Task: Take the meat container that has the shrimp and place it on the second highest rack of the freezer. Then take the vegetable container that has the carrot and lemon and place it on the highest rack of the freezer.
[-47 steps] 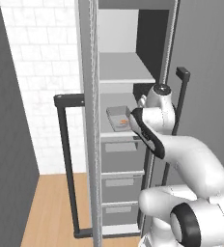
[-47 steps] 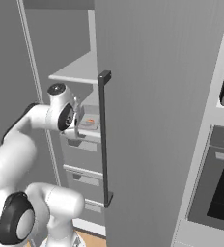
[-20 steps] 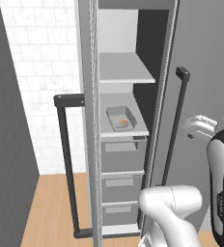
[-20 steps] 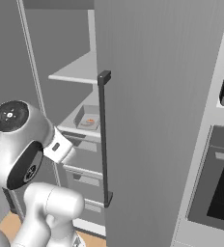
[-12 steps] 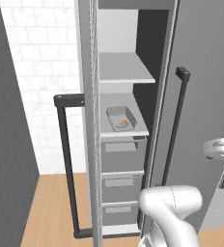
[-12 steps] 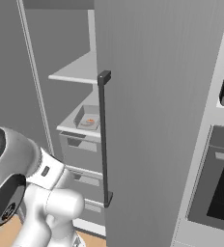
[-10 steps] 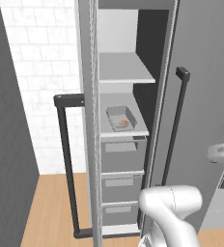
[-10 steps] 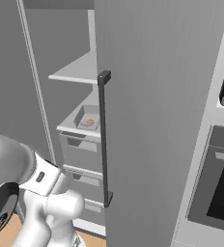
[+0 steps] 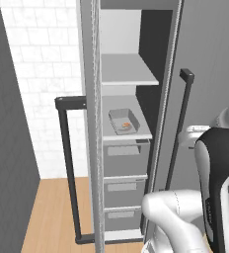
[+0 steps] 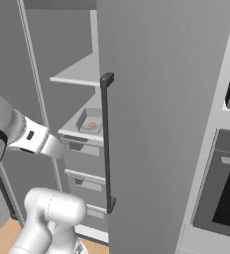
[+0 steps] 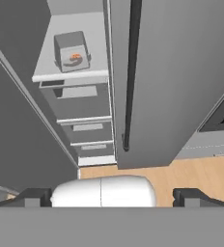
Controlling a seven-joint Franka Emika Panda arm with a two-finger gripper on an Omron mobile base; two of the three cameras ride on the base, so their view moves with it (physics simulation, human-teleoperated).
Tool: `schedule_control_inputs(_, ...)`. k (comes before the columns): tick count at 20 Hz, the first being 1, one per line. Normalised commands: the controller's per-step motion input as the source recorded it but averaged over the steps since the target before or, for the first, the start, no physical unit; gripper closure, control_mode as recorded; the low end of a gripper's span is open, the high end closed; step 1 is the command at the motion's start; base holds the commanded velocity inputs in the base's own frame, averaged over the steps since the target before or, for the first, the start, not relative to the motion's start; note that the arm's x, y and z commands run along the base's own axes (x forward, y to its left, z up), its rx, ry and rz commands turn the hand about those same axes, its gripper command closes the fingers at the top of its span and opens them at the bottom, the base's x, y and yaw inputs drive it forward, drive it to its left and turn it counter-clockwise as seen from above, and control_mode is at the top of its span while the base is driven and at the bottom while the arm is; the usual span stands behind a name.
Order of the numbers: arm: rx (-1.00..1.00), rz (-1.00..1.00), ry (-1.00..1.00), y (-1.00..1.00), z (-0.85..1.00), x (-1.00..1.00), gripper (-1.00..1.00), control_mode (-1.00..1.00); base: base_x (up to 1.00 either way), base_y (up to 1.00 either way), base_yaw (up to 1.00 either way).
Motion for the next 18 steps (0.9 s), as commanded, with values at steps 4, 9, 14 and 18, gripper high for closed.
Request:
schedule_control_inputs(4, 0.04, 0.0, -0.02, -0.1, -0.36, 0.32, -1.0, -1.0, 0.0, 0.0, 0.0)
schedule_control_inputs(9, 0.03, 0.0, -0.01, 0.0, -0.2, 0.02, -1.0, -1.0, 0.0, 0.0, 0.0)
schedule_control_inputs(14, 0.0, 0.0, 0.0, 0.0, -0.02, 0.0, -1.0, -1.0, 0.0, 0.0, 0.0)
schedule_control_inputs(18, 0.0, 0.0, 0.0, 0.0, 0.0, -0.03, -1.0, 1.0, -0.28, 0.0, 0.0)
